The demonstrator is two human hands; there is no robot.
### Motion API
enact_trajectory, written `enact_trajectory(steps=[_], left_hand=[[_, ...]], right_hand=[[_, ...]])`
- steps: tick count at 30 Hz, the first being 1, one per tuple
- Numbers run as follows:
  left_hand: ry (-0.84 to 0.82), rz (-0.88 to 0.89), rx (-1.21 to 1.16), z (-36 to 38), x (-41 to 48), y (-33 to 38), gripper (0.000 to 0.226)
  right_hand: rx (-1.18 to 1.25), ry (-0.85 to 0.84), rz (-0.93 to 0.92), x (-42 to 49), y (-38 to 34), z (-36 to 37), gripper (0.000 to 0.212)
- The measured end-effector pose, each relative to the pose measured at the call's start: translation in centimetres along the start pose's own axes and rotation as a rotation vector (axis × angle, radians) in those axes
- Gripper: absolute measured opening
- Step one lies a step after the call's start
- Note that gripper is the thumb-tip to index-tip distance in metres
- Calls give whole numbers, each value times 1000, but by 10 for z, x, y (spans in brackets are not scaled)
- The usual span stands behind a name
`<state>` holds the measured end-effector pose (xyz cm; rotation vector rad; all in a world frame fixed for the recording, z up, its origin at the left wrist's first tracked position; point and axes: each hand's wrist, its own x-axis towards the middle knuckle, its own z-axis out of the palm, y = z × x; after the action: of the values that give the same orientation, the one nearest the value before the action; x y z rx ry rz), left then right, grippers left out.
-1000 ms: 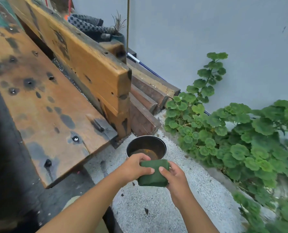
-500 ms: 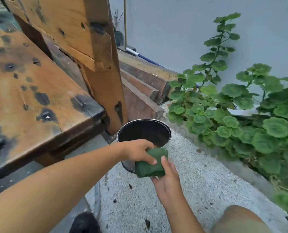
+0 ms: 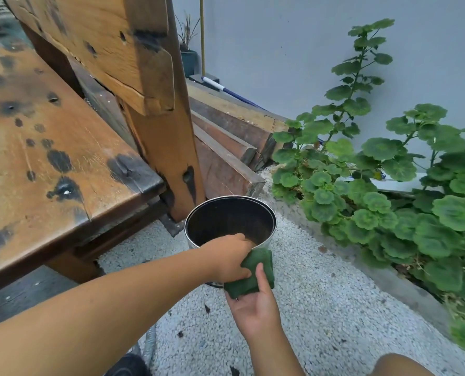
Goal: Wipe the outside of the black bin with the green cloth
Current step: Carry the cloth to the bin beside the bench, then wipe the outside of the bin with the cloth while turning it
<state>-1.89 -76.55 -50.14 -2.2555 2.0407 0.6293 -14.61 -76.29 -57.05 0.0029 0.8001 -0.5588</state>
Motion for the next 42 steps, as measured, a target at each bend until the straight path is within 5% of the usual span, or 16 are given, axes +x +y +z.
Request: enact_trajectory(steps=[4, 9, 23, 26, 34, 37, 42], left_hand=[[-45, 6, -194, -3, 14, -23, 37], [-68, -67, 142, 23, 26, -50, 34], [-63, -125, 279, 41, 38, -45, 22], [17, -139, 207, 27, 37, -37, 5], [117, -336, -177, 3, 40, -48, 50], [80, -400, -329, 23, 32, -50, 56], [269, -361, -434, 46, 23, -39, 52]], right_hand=[[-37, 74, 3, 14, -8, -12, 48], [-46, 128, -1, 22, -9, -27, 58], [-22, 72, -75, 15, -16, -44, 51], [-31, 46, -101, 9, -23, -41, 51], [-235, -5, -182, 8, -47, -28, 43], [-388, 1, -237, 14, -47, -17, 29], [-731, 140, -409, 32, -45, 0, 22]])
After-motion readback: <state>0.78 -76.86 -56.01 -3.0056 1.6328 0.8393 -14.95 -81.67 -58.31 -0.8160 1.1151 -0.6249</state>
